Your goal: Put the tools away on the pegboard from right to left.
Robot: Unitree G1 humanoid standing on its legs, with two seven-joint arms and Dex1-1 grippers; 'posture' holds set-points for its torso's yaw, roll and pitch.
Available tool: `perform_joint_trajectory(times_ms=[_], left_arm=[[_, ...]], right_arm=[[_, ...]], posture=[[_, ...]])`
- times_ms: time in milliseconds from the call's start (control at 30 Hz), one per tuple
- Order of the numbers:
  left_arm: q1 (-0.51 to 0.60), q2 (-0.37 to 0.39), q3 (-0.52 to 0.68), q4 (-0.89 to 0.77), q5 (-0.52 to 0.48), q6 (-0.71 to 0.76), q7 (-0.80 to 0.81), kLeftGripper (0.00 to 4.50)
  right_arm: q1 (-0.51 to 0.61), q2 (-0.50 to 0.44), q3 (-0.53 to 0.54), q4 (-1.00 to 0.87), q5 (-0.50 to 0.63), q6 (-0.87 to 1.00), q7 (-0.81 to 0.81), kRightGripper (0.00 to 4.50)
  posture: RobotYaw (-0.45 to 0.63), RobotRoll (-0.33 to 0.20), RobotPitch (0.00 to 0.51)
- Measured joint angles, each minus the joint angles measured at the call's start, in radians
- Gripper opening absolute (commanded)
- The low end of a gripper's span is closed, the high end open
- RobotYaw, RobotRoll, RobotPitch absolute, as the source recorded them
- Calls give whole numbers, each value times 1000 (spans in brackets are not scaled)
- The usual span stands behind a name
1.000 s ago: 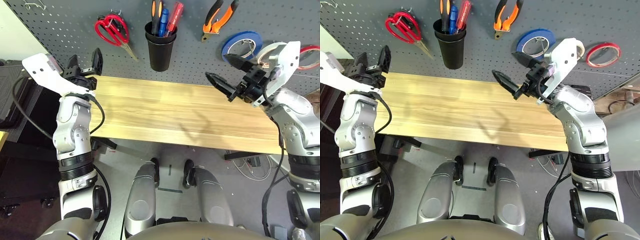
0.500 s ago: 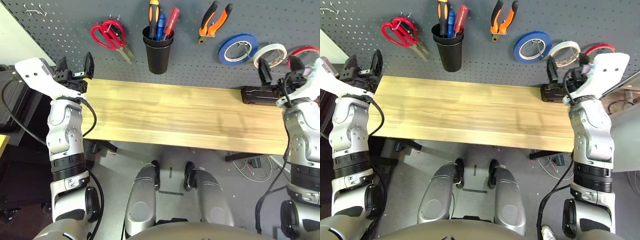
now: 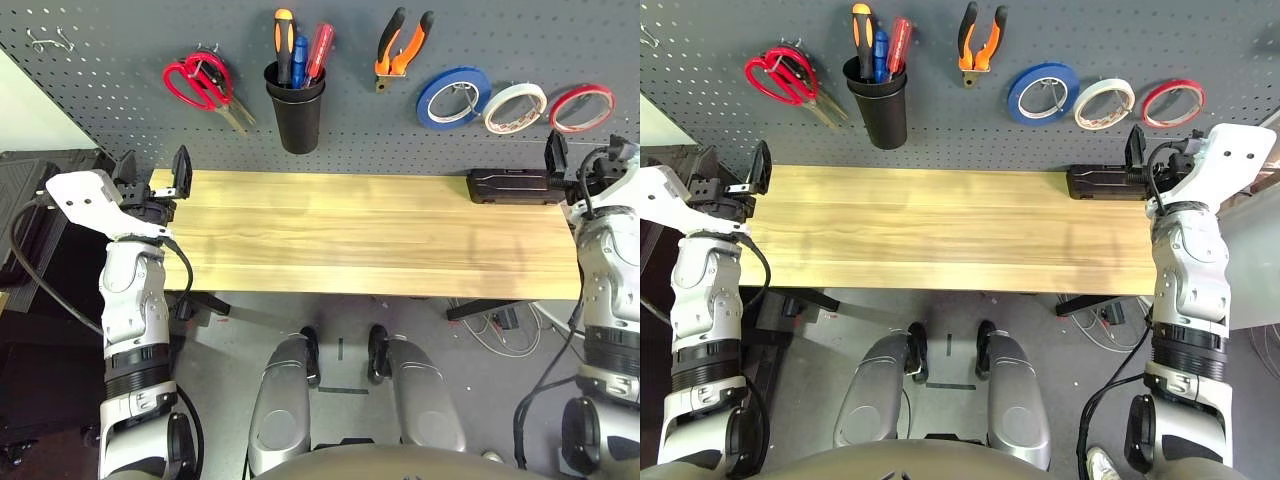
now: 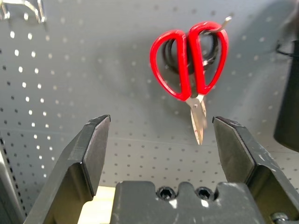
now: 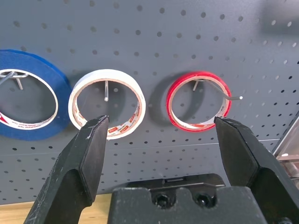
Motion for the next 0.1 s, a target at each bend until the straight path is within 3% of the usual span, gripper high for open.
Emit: perform_joint_trajectory(times_ms=[100], left_arm=[[1, 1, 9, 0, 0, -15, -2, 4483]], right_arm=[[-15, 1, 3, 29, -8, -17, 1, 4500]], posture=[[64, 0, 185]])
